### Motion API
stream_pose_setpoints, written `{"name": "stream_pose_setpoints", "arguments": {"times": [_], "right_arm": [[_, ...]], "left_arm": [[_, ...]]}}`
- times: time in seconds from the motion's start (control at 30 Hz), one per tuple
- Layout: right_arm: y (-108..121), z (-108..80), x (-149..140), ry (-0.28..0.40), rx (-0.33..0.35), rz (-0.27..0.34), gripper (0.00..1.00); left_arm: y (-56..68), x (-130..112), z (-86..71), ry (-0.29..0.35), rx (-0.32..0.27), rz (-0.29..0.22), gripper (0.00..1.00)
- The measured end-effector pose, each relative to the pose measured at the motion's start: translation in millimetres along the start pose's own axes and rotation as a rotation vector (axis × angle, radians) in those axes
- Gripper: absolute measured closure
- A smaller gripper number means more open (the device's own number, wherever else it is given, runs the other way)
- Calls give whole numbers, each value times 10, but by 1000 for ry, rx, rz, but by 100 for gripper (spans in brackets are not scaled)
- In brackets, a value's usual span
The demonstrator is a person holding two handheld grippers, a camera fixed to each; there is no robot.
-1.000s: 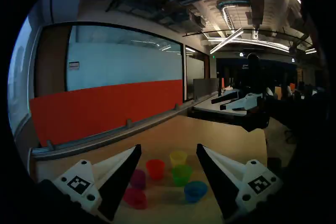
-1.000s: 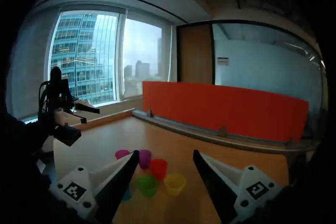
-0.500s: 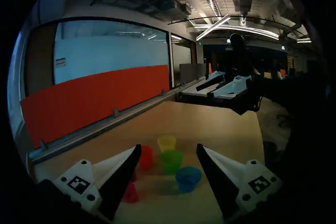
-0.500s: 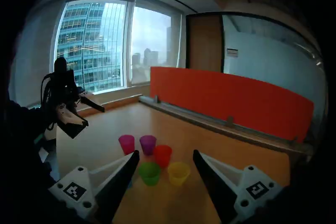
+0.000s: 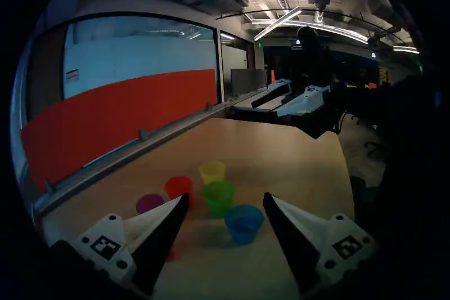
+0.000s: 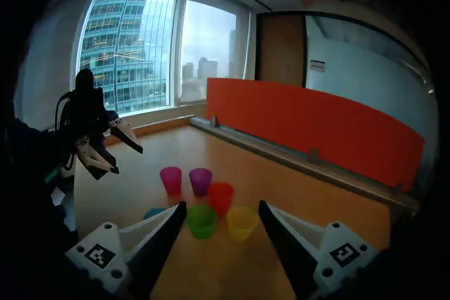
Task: Pour water
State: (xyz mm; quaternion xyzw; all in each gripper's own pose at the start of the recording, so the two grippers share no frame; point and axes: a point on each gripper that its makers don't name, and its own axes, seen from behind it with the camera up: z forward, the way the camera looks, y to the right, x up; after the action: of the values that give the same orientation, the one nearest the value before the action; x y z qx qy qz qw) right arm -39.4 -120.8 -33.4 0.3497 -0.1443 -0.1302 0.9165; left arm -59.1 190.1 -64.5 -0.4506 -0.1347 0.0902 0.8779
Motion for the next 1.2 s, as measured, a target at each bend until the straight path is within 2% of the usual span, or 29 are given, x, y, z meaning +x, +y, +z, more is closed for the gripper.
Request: {"name": "stream_pose_setpoints", "arguments": {"times": [0.27,0.53,0.97,1.2], "right_arm": [[-33,81,-210,-41,12,-29,1],[-20,146,-389,-69,15,-22,1],[-25,225,-568,-99,31,-14,1],[-13,287,-599,-108,35,-11,1]], "left_arm": [[101,-283,126,-44,-27,-10,2],[199,-530,234,-79,-52,-13,2],[274,-874,383,-139,-73,-38,2],[279,-1001,504,-168,-79,-30,2]]}}
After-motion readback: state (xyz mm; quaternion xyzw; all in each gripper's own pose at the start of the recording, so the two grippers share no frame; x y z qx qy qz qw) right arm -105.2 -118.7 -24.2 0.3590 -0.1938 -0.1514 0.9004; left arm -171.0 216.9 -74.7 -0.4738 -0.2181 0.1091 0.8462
